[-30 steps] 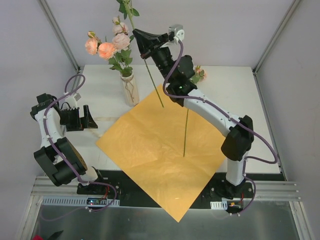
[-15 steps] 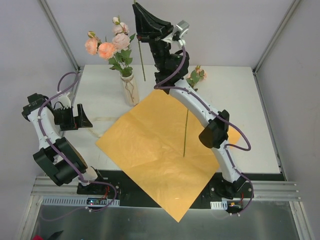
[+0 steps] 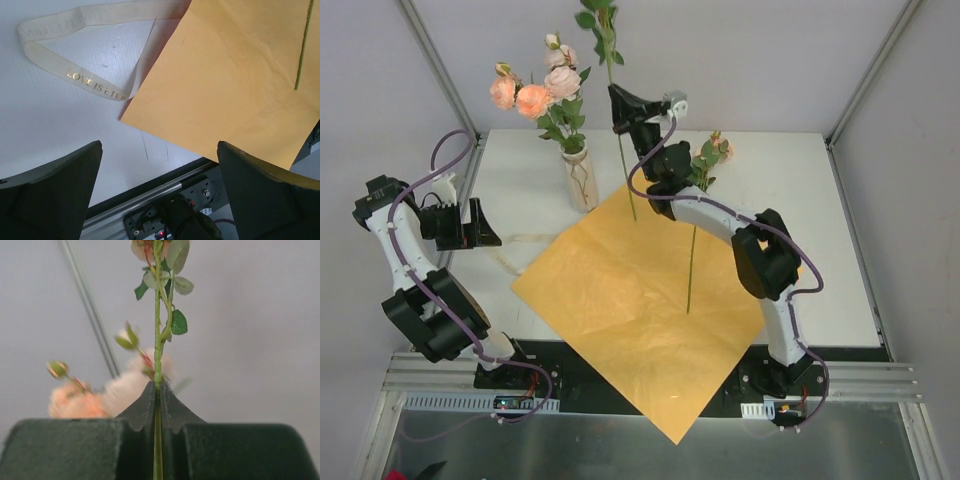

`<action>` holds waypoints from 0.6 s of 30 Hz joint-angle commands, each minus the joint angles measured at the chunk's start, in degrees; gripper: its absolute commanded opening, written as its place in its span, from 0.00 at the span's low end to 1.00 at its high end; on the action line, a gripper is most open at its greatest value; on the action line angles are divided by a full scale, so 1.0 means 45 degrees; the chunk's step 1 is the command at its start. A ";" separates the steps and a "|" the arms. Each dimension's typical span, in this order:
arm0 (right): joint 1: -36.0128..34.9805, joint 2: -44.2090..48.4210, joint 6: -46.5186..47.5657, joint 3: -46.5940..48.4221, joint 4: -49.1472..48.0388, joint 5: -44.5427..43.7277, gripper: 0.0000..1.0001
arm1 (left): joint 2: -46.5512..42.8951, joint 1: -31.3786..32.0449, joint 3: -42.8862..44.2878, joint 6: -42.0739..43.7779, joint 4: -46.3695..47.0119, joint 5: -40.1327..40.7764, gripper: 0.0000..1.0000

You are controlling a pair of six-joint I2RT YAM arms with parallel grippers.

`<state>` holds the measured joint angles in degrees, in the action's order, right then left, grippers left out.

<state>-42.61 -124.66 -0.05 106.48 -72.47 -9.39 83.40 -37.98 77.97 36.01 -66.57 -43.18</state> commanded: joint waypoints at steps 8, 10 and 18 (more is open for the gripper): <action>-0.0179 0.7932 -0.0302 -1.1255 0.0998 -0.2171 0.00 | -0.0562 -0.0115 -0.0296 0.1333 -0.0540 -0.0678 0.99; -0.0296 0.9257 -0.0086 -1.2020 0.4458 -0.2928 0.00 | -0.0719 -0.0096 -0.0510 0.1431 -0.0540 -0.0756 0.99; -0.0277 1.0125 0.0228 -1.1103 1.4301 -0.5296 0.00 | -0.1091 -0.0115 -0.1000 0.1744 -0.0520 -0.1166 0.99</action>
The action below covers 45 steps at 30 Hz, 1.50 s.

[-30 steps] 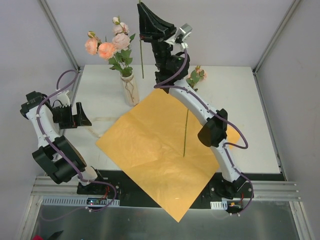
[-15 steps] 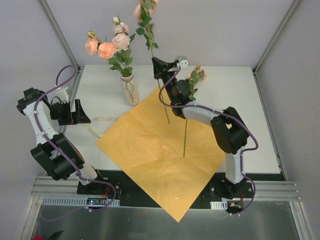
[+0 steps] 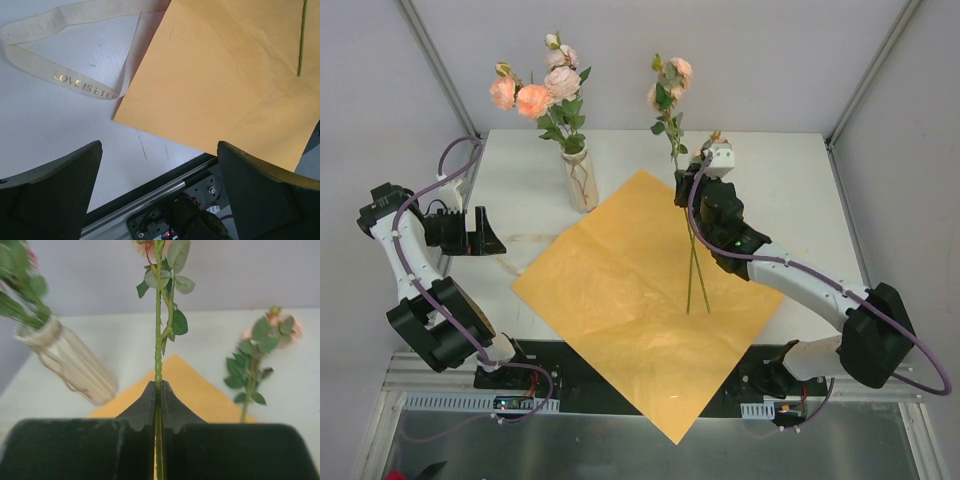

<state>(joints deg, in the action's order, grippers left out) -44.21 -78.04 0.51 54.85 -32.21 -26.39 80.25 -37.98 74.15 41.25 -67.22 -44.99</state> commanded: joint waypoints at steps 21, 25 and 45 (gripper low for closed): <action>0.1365 -0.4570 -0.1267 0.2203 1.0828 0.1820 0.63 | -0.0665 -0.0116 -0.0169 0.0656 -0.0374 -0.0802 0.99; 0.1873 -0.5001 -0.1014 0.2945 1.1121 0.1919 0.66 | -0.0743 -0.0115 -0.0111 0.0618 -0.0355 -0.0803 0.99; 0.2225 -0.7930 0.0042 0.6091 1.2077 0.3346 0.55 | -0.0665 -0.0116 -0.0091 0.0696 -0.0394 -0.0705 0.99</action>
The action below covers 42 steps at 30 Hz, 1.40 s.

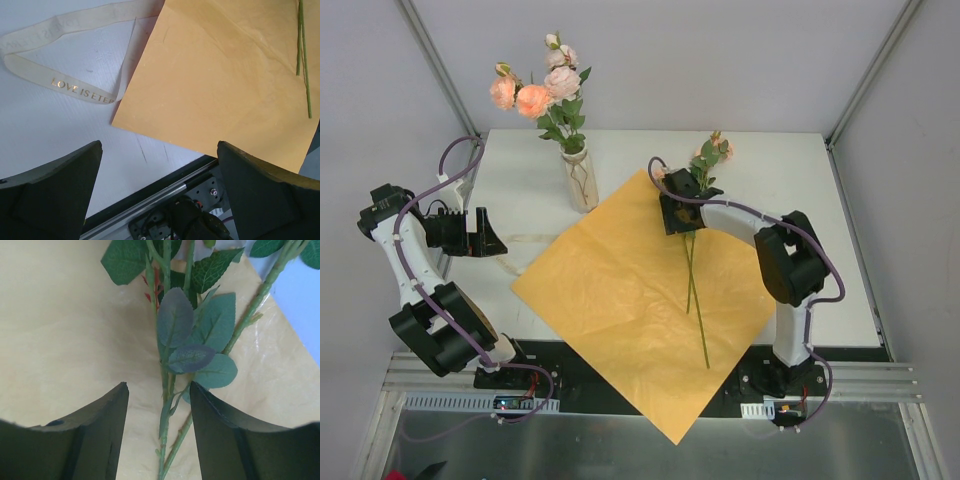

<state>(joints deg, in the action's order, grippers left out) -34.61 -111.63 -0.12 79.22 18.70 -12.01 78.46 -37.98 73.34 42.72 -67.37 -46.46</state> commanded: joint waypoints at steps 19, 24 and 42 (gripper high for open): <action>0.0347 -0.0019 -0.1027 0.1438 0.0670 0.1028 0.01 | -0.0247 -0.0115 0.0264 0.0526 -0.0438 -0.0301 0.99; 0.0329 0.1758 -0.1418 0.2102 -0.1119 0.2566 0.01 | -0.0228 -0.0115 0.0401 0.0448 -0.0438 -0.0320 0.99; -0.2582 0.2915 0.2917 0.5475 -1.8349 0.3510 0.01 | -0.0208 -0.0115 0.0324 0.0253 -0.0555 -0.0516 0.99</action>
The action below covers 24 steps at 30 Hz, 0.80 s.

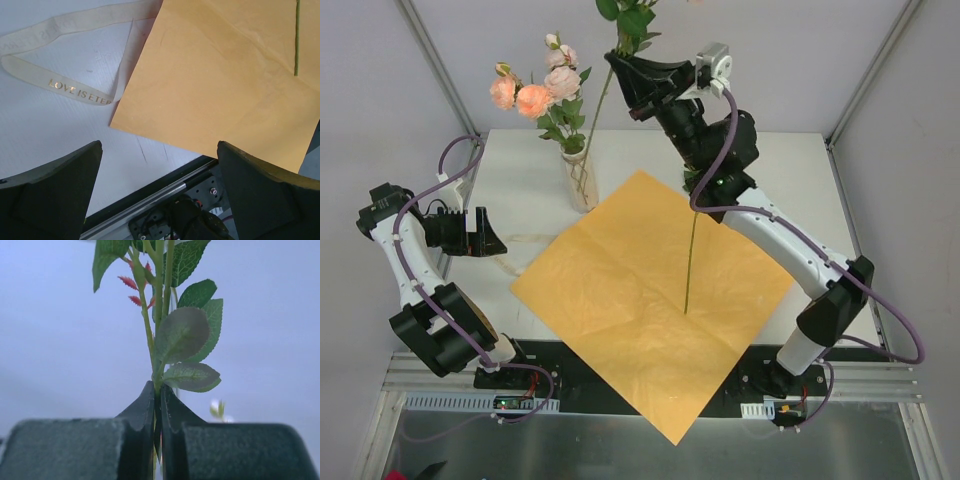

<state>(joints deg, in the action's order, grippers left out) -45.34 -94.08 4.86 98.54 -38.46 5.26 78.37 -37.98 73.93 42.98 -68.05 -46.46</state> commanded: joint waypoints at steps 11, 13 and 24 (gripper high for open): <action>-0.0217 -0.2821 0.3216 0.3335 -0.6063 -0.0113 0.01 | -0.0306 -0.0115 0.0114 0.0350 -0.0405 -0.0302 0.99; -0.0197 -0.3095 0.3274 0.3472 -0.6063 -0.0055 0.01 | -0.0325 -0.0115 0.0114 0.0351 -0.0405 -0.0262 0.99; -0.0002 -0.3760 0.3001 0.2752 -0.5673 -0.0211 0.01 | -0.0150 -0.0096 0.0133 0.0526 -0.0464 -0.0086 0.99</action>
<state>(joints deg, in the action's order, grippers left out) -45.74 -112.42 18.06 111.26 -60.36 4.71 78.35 -37.98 73.93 43.09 -68.34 -45.98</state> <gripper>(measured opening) 0.033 0.992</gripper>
